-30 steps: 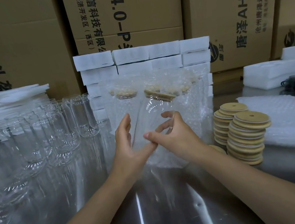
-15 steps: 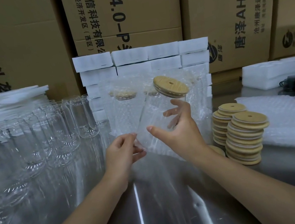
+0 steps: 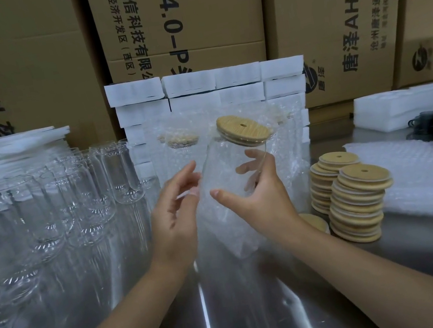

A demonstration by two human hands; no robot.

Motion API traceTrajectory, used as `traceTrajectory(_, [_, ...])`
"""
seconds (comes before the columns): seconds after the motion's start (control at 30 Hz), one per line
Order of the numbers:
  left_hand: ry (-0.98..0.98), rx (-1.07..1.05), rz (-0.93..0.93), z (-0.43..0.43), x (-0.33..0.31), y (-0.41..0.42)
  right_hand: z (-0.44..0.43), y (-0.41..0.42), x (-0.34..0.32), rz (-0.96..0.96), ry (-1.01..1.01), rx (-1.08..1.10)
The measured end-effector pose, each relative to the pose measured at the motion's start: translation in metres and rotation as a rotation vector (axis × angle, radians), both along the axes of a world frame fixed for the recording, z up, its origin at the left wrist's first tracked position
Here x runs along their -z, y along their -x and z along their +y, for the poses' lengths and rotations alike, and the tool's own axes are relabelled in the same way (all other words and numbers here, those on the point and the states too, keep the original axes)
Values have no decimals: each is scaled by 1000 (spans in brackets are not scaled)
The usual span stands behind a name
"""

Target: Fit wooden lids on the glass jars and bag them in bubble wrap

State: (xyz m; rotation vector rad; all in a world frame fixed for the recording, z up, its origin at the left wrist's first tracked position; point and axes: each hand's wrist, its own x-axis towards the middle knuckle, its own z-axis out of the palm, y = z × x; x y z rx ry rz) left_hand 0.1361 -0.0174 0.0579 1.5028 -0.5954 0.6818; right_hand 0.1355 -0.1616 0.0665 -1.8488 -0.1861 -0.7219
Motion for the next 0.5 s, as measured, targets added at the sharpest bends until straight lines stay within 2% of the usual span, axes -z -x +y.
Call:
traceTrajectory(0.1, [-329, -9, -160, 5, 4, 3, 2, 1, -3, -15, -117, -7])
traceTrajectory(0.2, [-493, -93, -127, -4, 9, 0, 3, 2, -3, -21, -155, -16])
traceTrajectory(0.37, [-440, -132, -15, -4, 20, -15, 7, 6, 1, -6, -70, -76])
traceTrajectory(0.5, [-274, -113, 72, 2, 22, -18, 6, 7, -1, 10, -48, -196])
